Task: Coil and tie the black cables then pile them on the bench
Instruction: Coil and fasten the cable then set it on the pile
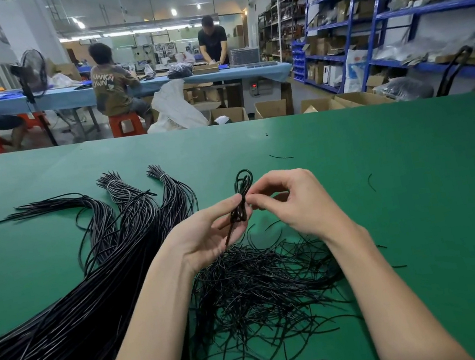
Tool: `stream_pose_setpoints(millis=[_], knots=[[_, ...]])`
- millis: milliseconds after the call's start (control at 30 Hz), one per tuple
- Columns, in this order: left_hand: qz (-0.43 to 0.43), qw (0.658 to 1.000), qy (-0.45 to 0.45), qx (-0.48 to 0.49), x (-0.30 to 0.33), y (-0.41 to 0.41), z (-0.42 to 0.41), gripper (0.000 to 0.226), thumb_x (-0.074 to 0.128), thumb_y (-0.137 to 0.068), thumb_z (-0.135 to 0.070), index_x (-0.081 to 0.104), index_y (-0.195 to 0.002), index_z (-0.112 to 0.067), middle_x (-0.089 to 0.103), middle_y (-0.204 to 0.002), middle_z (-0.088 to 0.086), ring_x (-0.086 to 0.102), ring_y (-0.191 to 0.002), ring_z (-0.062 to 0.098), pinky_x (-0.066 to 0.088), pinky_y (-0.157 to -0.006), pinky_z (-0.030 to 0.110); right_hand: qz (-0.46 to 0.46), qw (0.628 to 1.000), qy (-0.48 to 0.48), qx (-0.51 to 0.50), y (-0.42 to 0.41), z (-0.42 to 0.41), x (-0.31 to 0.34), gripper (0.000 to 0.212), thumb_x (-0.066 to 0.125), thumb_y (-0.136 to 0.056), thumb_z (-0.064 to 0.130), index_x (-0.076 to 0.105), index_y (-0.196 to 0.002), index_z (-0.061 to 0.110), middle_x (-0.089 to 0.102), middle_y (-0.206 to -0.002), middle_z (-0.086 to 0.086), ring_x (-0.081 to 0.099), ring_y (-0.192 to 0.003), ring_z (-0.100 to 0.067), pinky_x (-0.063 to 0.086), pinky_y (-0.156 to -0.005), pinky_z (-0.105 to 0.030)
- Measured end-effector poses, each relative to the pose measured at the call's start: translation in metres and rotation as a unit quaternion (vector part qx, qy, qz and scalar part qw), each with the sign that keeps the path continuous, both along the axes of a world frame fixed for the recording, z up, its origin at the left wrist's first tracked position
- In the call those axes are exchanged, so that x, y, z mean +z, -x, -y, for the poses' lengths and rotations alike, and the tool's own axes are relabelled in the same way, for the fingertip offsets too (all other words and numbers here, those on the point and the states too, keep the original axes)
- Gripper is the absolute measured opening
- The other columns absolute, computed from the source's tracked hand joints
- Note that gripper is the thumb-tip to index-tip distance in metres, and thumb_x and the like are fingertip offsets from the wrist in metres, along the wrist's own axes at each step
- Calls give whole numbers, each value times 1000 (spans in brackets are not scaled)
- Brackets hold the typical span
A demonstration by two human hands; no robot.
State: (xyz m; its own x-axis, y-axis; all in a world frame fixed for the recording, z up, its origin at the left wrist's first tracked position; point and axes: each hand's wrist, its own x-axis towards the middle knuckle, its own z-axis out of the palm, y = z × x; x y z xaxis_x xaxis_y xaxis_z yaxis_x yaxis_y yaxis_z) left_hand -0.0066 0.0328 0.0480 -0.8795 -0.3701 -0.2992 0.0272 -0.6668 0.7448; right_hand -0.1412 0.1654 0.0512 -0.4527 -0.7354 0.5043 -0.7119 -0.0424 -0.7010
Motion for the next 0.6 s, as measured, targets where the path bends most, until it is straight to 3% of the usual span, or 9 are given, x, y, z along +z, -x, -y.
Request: stream_pose_setpoints(millis=[100, 333, 500, 600], knots=[[10, 998, 61, 4, 1, 1, -1, 25, 77, -72, -10, 70, -96, -4, 73, -85, 12, 72, -71, 14, 61, -61, 23, -59, 998, -14, -6, 1, -1, 4, 7, 80, -88, 19, 79, -85, 25, 75, -79, 16, 70, -79, -1, 53, -70, -12], [13, 990, 139, 23, 3, 2, -1, 10, 72, -86, -8, 73, -95, -4, 72, -81, 10, 68, -69, 14, 59, -64, 20, -134, 991, -1, -26, -5, 0, 0, 7, 79, -88, 18, 81, -91, 23, 74, -84, 10, 69, -79, -7, 58, -74, -31], [-2, 987, 159, 39, 8, -2, 3, 24, 77, -75, -8, 74, -96, 4, 74, -87, 17, 71, -70, 19, 60, -63, 23, -174, 984, 20, -29, -12, 3, 2, 5, 75, -90, 16, 78, -93, 18, 73, -85, 8, 67, -78, -9, 57, -74, -31], [0, 984, 176, 35, 7, -3, 6, 25, 76, -78, -5, 73, -100, 7, 74, -91, 23, 71, -75, 24, 62, -74, 27, -175, 984, 29, -30, -15, 5, 1, 6, 72, -89, 12, 76, -91, 16, 71, -83, 7, 66, -76, -12, 57, -73, -33]])
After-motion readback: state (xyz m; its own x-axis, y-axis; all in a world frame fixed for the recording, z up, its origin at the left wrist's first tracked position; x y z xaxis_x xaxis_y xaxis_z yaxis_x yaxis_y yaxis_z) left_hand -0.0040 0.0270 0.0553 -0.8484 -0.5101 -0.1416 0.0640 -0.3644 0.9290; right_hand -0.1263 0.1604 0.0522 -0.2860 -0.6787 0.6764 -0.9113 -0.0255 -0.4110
